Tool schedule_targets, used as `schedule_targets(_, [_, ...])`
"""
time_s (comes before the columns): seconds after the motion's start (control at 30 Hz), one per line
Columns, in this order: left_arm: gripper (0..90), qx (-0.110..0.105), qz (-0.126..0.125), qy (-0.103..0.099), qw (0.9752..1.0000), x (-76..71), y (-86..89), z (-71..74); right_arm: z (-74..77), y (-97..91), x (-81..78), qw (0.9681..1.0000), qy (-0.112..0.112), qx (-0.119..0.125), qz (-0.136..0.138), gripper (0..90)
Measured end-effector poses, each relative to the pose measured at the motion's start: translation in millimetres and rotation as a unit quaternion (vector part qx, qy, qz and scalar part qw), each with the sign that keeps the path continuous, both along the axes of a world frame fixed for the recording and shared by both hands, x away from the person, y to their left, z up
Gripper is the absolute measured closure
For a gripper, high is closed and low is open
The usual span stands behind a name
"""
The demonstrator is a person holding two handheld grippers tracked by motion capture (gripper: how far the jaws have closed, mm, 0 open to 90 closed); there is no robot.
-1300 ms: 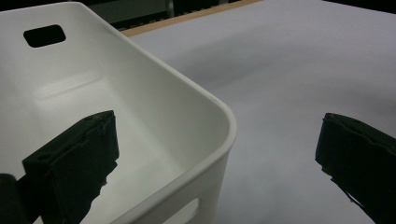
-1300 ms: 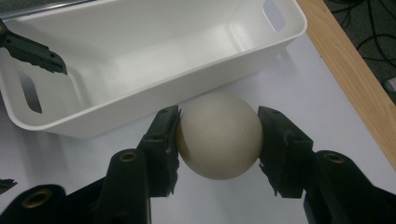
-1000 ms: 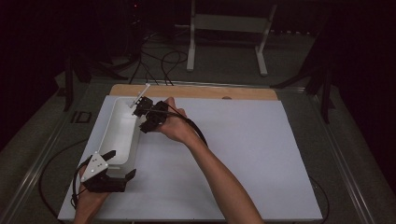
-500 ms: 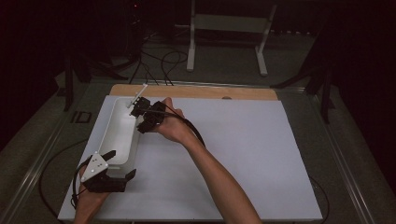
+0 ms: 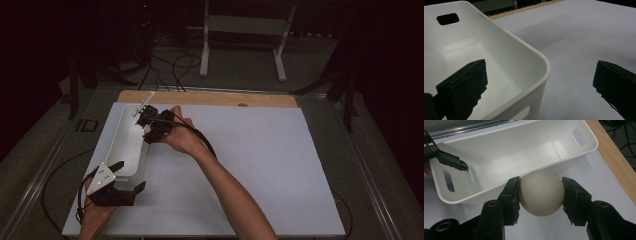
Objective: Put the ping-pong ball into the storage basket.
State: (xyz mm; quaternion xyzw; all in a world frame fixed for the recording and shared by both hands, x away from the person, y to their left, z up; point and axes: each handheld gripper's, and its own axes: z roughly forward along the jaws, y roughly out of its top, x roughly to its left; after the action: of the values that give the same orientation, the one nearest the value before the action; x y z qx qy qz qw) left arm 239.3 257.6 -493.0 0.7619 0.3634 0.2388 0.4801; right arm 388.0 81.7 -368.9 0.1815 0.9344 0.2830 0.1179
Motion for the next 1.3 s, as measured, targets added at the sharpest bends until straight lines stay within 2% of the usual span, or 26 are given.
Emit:
schedule_targets(0.63, [0.1, 0.001, -0.001, 0.000, 1.0000, -0.3, 0.2, 0.3, -2.9, 12.7, -3.6, 0.9998, 0.004, 0.020, 0.005, 50.2])
schedule_targets(1.3, [0.1, -0.001, -0.002, 0.001, 1.0000, -0.4, 0.5, 0.5, -8.4, 23.5, -4.3, 0.9995, 0.008, 0.030, 0.006, 50.2])
